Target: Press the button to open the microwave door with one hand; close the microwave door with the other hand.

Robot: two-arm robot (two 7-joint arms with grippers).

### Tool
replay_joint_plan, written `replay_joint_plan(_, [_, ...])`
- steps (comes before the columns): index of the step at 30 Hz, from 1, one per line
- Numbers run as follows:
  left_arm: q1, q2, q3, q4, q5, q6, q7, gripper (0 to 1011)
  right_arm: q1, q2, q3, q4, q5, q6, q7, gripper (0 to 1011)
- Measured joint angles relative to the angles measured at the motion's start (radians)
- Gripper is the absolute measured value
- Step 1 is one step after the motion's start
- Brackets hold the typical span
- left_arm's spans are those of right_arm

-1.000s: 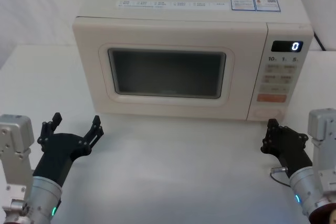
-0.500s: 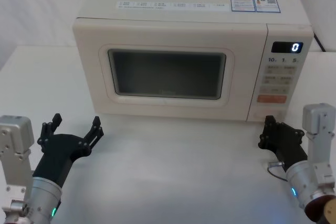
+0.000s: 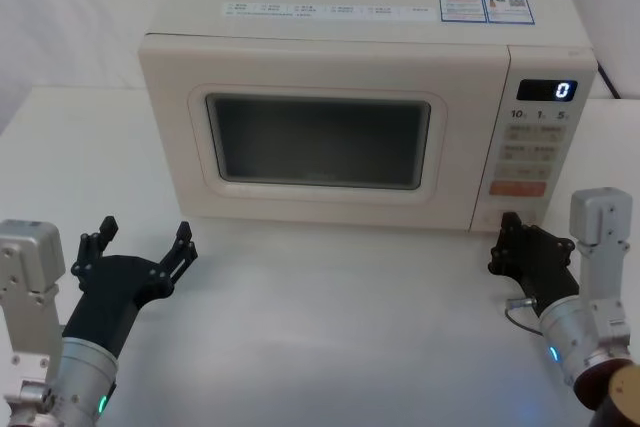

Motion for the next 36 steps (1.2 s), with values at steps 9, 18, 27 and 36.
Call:
replay_joint_plan(9, [0.000,0.000,0.000,0.000,0.000,0.000,0.000,1001,0.014,-0.005,0.005,0.017,-0.003,-0.001,-0.003,0])
replay_joint_plan(18, [0.000,0.000,0.000,0.000,0.000,0.000,0.000,1001,0.027,-0.013,0.011,0.033,-0.005,0.000,-0.010,0])
replay_joint_plan(27, [0.000,0.000,0.000,0.000,0.000,0.000,0.000,1001,0.038,-0.021,0.014,0.050,-0.008,-0.001,-0.014,0])
replay_joint_plan(36, [0.000,0.000,0.000,0.000,0.000,0.000,0.000,1001,0.055,-0.028,0.019,0.071,-0.010,-0.001,-0.019,0])
